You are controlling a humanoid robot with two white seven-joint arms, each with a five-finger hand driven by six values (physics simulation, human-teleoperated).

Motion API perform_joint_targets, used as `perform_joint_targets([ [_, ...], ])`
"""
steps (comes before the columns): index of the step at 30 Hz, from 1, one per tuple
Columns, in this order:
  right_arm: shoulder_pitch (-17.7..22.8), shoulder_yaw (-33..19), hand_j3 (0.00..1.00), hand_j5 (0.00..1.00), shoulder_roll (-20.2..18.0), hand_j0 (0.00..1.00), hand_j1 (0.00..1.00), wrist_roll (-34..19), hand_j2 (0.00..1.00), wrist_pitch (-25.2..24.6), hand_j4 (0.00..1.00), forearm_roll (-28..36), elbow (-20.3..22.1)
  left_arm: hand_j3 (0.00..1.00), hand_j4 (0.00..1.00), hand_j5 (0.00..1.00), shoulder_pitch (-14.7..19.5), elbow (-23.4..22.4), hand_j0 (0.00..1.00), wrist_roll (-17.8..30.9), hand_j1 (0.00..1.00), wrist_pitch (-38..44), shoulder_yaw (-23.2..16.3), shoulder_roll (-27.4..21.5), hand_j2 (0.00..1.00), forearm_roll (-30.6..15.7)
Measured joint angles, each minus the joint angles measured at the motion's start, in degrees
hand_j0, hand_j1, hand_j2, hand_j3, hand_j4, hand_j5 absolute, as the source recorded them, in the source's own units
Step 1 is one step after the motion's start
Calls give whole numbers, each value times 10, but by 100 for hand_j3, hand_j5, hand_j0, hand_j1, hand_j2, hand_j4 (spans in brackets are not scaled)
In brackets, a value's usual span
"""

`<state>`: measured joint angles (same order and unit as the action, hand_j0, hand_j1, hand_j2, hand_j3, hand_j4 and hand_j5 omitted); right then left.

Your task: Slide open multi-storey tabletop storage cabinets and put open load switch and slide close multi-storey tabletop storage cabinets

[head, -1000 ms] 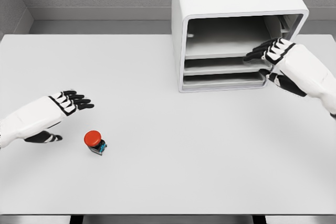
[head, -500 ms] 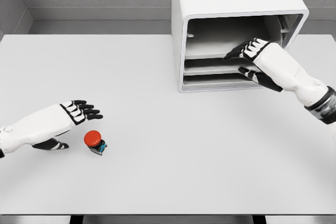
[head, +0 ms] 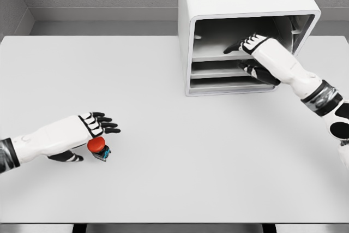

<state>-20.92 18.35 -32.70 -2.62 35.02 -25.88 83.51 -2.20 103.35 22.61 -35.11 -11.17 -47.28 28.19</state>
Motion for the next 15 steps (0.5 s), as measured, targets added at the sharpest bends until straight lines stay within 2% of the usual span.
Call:
perform_joint_targets([
  [7,-23,11,67,67,19,67,67,0,67,0,67,-7,-39,100,100,100,7,0,100,0,100,0,-14,1,100,0],
  [12,-23,14,67,67,25,67,67,0,67,0,67,-10,-55,100,100,100,7,0,100,0,100,0,-18,2,100,0],
  [15,-23,17,67,67,26,67,67,0,67,0,67,-10,-58,91,91,91,14,0,91,0,91,0,-24,2,91,0],
])
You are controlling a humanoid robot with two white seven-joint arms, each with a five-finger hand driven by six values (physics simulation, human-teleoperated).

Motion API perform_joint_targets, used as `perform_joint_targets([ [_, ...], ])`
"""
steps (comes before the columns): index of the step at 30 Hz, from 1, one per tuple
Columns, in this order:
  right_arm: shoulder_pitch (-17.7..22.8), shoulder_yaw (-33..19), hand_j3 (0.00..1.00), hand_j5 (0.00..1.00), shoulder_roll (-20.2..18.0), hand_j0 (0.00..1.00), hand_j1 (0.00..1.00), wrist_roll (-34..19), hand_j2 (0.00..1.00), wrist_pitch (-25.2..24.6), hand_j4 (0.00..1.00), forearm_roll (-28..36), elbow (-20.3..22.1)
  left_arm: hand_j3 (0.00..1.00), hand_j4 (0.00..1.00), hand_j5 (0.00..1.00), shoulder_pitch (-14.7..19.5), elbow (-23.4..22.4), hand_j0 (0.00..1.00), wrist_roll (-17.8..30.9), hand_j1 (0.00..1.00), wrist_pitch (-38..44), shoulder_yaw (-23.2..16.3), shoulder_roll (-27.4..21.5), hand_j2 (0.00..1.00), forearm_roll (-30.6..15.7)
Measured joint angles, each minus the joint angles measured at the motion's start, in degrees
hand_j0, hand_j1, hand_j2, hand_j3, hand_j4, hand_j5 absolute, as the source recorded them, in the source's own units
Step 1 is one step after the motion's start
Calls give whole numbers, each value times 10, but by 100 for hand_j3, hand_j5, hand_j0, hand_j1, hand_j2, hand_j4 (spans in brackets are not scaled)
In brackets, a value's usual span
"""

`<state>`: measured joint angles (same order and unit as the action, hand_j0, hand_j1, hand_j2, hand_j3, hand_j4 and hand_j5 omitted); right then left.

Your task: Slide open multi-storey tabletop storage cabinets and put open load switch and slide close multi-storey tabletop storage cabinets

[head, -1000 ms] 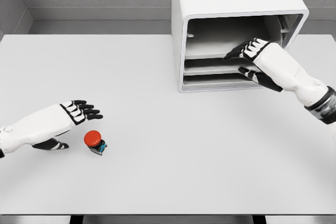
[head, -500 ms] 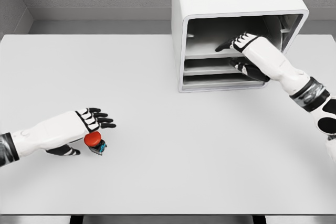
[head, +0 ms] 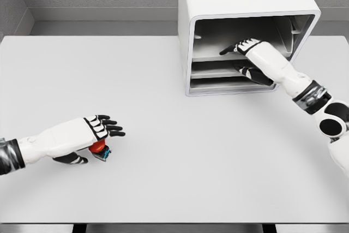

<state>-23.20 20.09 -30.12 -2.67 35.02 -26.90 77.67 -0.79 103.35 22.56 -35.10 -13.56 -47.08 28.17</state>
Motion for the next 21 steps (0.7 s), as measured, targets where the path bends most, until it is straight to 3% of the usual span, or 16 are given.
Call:
perform_joint_targets([
  [6,8,2,67,67,-2,67,67,-4,67,-1,67,11,0,88,88,88,1,0,88,0,88,0,-7,-1,88,1],
  [7,9,2,68,68,-2,68,68,-4,68,-1,68,12,0,78,78,78,1,0,78,0,78,0,-8,-1,78,1],
  [11,11,2,69,69,-5,69,69,-6,69,-1,69,11,2,76,76,76,1,0,76,1,76,0,-9,-1,76,1],
  [21,31,0,69,69,-24,69,69,-8,69,0,69,1,19,60,60,60,2,0,60,1,60,0,-9,-3,60,1],
])
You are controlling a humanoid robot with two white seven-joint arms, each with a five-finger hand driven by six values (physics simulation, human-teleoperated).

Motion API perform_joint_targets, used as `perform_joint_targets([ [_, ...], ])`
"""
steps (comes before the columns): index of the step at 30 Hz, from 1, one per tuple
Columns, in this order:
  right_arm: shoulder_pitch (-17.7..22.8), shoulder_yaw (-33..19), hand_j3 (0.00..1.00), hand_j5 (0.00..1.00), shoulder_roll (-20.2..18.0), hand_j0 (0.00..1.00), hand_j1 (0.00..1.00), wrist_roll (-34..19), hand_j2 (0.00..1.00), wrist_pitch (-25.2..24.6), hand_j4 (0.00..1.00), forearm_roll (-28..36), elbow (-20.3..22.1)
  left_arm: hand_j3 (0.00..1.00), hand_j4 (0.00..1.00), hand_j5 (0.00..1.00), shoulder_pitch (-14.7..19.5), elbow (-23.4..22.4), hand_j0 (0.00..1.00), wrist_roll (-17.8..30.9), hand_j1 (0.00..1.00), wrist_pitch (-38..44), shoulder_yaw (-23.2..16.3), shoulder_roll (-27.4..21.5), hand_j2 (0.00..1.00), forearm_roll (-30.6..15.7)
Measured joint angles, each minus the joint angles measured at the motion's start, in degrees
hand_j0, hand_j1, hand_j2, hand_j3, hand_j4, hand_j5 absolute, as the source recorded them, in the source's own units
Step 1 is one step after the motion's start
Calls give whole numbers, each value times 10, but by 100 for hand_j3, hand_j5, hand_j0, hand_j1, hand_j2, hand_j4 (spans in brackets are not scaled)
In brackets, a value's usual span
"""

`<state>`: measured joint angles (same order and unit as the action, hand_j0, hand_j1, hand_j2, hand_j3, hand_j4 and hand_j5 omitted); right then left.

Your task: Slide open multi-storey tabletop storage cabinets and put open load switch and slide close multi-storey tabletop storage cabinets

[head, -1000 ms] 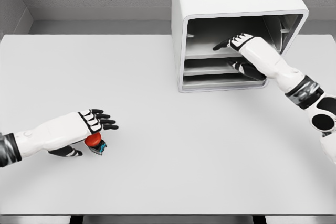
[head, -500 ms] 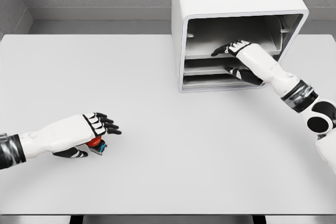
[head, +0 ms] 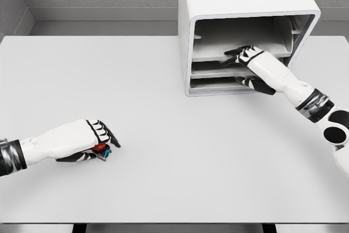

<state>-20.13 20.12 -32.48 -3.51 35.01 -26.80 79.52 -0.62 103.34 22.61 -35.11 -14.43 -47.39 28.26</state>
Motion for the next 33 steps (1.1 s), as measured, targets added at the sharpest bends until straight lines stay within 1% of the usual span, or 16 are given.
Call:
perform_joint_targets([
  [3,4,-2,69,69,-13,69,69,1,69,0,69,-1,15,52,52,52,1,0,52,0,52,0,0,0,52,-1],
  [6,6,-4,70,70,-25,70,70,1,70,0,70,1,23,49,49,49,3,0,49,0,49,0,0,0,49,-1],
  [9,35,-17,70,70,-31,70,70,1,70,0,70,-1,38,46,46,46,4,0,46,0,46,0,0,0,46,-2],
  [13,47,-35,70,70,-35,70,70,1,70,0,70,1,57,40,40,40,12,0,40,0,40,0,0,0,40,0],
  [19,57,-49,70,70,-43,70,70,2,70,0,70,5,65,37,37,37,25,0,37,-2,37,0,0,1,37,-1],
  [24,73,-55,70,70,-49,70,70,2,70,0,70,7,78,37,37,37,26,-1,37,-3,37,0,5,1,37,-1],
  [28,96,-71,70,70,-53,70,70,2,70,0,70,7,95,36,36,36,25,-1,36,-3,36,0,13,1,36,-1],
  [33,110,-87,70,70,-58,70,70,2,70,0,70,7,109,36,36,36,25,-1,36,-3,36,0,30,0,36,-2],
])
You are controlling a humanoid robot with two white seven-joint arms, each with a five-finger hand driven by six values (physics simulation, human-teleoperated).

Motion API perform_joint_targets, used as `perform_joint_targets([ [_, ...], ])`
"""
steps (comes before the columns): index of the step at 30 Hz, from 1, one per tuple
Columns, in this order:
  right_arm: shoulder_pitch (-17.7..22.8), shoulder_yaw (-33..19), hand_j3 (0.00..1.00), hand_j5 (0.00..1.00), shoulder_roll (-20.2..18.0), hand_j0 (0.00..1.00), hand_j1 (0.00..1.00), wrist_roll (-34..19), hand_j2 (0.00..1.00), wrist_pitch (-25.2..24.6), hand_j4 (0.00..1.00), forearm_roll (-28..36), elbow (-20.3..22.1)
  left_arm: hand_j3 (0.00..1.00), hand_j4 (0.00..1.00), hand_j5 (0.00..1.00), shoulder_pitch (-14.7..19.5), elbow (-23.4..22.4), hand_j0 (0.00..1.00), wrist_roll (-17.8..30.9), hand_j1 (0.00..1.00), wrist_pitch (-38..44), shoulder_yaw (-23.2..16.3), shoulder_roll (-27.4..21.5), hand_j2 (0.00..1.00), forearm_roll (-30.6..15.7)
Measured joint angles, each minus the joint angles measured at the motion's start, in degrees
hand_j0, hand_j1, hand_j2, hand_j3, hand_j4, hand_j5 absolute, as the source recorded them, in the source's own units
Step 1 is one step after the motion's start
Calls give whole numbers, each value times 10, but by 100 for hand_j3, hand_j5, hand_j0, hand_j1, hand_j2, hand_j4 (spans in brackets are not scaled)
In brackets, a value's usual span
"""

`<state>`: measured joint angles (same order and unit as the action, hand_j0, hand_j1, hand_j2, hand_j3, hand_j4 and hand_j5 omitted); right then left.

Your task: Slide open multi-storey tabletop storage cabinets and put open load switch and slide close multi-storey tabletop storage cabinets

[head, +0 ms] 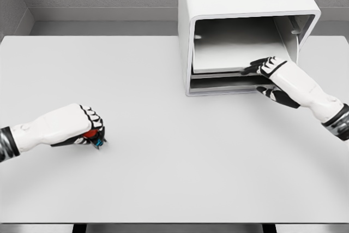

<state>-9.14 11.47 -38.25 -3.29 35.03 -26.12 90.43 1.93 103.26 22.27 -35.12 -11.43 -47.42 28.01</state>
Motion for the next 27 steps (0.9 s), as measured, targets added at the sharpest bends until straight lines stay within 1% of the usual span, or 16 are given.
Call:
perform_joint_targets([
  [5,17,-11,70,70,-4,70,70,0,70,0,70,0,13,36,36,36,0,0,36,0,36,0,18,0,36,-1],
  [7,46,-26,71,71,-6,71,71,1,71,0,71,0,24,34,34,34,0,0,34,0,34,0,24,1,34,-1],
  [8,53,-35,71,71,-8,71,71,1,71,0,71,0,32,33,33,33,0,0,33,0,33,0,27,1,33,-1],
  [11,54,-56,71,71,-11,71,71,1,71,0,71,7,46,33,33,33,0,0,33,0,33,0,36,1,33,-1],
  [15,50,-73,71,71,-14,71,71,0,71,0,71,21,53,33,33,33,-1,0,33,0,33,0,47,2,33,-2],
  [20,31,-77,70,70,-12,70,70,-2,70,0,70,29,51,33,33,33,-1,0,33,0,33,0,57,2,33,1],
  [23,18,-72,70,70,-6,70,70,-3,70,0,70,28,45,33,33,33,2,-1,33,0,33,0,62,3,33,3],
  [27,-4,-41,70,70,3,70,70,-4,70,0,70,24,39,33,33,33,8,-3,33,0,33,0,68,3,33,4],
])
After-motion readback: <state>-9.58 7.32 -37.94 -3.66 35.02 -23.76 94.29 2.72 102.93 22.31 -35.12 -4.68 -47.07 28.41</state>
